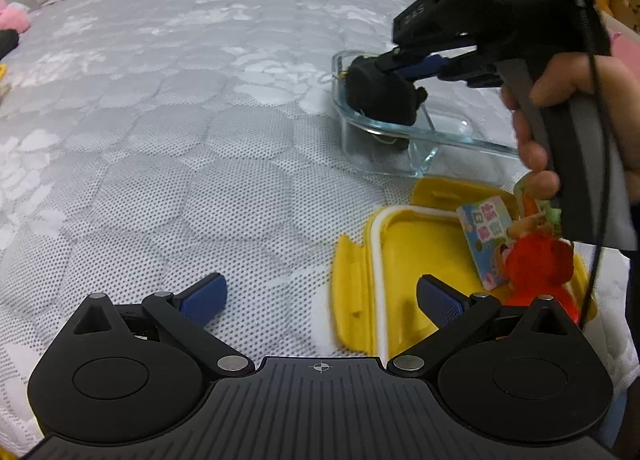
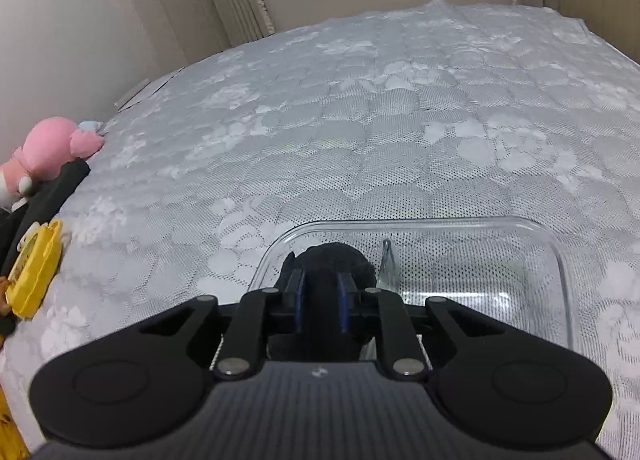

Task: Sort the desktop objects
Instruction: 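Open the right gripper and withdraw it from the plush cat, then grasp the red ball-shaped toy on the yellow lid with the left gripper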

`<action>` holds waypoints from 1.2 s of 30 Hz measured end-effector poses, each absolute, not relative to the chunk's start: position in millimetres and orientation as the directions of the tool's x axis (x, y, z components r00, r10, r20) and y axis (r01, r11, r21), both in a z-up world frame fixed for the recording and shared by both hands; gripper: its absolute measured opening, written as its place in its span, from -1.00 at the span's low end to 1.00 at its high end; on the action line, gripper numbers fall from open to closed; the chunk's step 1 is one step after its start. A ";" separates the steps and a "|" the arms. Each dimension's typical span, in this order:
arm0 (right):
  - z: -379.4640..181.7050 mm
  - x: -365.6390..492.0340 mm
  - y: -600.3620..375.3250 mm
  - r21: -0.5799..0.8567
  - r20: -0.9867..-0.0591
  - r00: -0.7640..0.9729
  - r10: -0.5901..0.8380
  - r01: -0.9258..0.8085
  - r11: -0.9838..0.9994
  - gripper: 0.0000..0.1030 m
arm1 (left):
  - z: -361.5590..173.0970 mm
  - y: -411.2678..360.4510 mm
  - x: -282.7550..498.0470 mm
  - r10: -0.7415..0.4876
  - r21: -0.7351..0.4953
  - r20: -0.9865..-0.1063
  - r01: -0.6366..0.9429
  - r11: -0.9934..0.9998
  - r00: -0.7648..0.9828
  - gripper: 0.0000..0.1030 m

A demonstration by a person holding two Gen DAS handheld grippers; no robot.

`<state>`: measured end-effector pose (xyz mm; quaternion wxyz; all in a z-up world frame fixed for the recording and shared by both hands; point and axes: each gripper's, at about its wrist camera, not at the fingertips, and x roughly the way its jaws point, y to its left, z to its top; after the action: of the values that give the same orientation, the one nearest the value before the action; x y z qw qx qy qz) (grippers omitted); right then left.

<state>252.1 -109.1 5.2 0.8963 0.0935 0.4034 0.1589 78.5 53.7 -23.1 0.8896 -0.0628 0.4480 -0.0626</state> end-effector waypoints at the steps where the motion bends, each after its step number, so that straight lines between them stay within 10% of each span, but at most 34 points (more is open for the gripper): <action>1: 9.1 252.1 -112.3 0.304 -0.688 0.621 0.375 -0.223 0.926 -0.65 | -21.5 51.4 77.9 -0.165 -0.162 -0.790 0.059 0.985 0.590 1.00; 13: 50.1 92.7 -232.4 0.325 -0.475 0.790 0.387 -0.251 0.912 0.42 | 2.7 -8.4 58.5 -0.142 -0.054 -0.776 0.160 0.986 0.615 1.00; 36: 30.8 61.0 -274.4 0.333 -0.502 0.784 0.365 -0.214 0.918 0.58 | 12.0 -96.6 45.7 -0.140 0.059 -0.762 0.283 0.957 0.632 1.00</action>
<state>61.0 -274.4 30.8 0.9355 0.1301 0.2898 0.1546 45.7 -96.6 12.0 0.8991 0.0870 0.4126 -0.1176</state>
